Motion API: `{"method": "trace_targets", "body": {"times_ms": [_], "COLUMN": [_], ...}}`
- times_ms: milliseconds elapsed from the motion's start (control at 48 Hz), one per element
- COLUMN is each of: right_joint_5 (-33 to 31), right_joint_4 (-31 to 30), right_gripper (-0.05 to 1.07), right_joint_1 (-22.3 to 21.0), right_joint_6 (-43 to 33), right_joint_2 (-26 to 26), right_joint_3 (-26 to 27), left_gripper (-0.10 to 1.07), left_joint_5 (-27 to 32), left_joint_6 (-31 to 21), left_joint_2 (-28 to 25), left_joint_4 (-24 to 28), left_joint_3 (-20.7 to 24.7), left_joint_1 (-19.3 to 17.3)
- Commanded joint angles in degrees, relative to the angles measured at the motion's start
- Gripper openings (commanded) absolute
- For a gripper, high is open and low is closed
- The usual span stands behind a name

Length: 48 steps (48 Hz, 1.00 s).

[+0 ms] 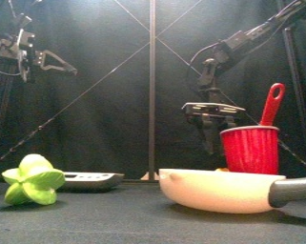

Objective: Place squash to right of sushi roll

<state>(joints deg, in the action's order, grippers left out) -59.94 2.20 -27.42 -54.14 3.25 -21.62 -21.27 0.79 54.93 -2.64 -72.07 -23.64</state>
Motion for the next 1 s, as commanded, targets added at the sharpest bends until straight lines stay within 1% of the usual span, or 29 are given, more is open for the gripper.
{"method": "trace_targets", "body": {"times_ms": [0, 125, 250, 458, 625, 708, 979], "right_joint_5": [-0.09, -0.18, -0.18, 0.09, 0.26, 0.35, 0.97], "right_joint_4": [0.18, -2.99, -3.16, -2.20, 1.41, 3.16, 2.55], "right_gripper": [0.80, 0.91, 0.98, 0.99, 0.99, 0.99, 0.99], "right_joint_1": [-1.32, -2.02, -2.37, -2.72, -2.64, -2.90, -3.08], "right_joint_6": [1.85, 2.64, 2.81, 3.43, 10.28, 12.57, 13.89], "right_joint_2": [-0.62, -0.44, -0.44, 0.26, 1.58, 2.46, 3.69], "right_joint_3": [1.23, 1.05, 0.70, -0.70, -0.70, -0.62, -0.97], "left_gripper": [0.01, 0.01, 0.01, 0.01, 0.01, 0.01, 0.01], "left_joint_5": [-0.53, -0.53, -0.53, -0.53, -0.53, -0.53, -0.53], "left_joint_6": [-0.09, -0.09, -0.09, -0.09, -0.09, -0.09, -0.09], "left_joint_2": [-0.35, -0.35, -0.35, -0.35, -0.35, -0.35, -0.26], "left_joint_4": [0.00, 0.00, 0.00, 0.00, 0.00, 0.00, 0.00], "left_joint_3": [1.23, 1.05, 0.97, 1.05, 1.05, 1.05, 0.97], "left_joint_1": [-0.18, -0.09, -0.18, -0.18, -0.18, -0.18, -0.18]}}
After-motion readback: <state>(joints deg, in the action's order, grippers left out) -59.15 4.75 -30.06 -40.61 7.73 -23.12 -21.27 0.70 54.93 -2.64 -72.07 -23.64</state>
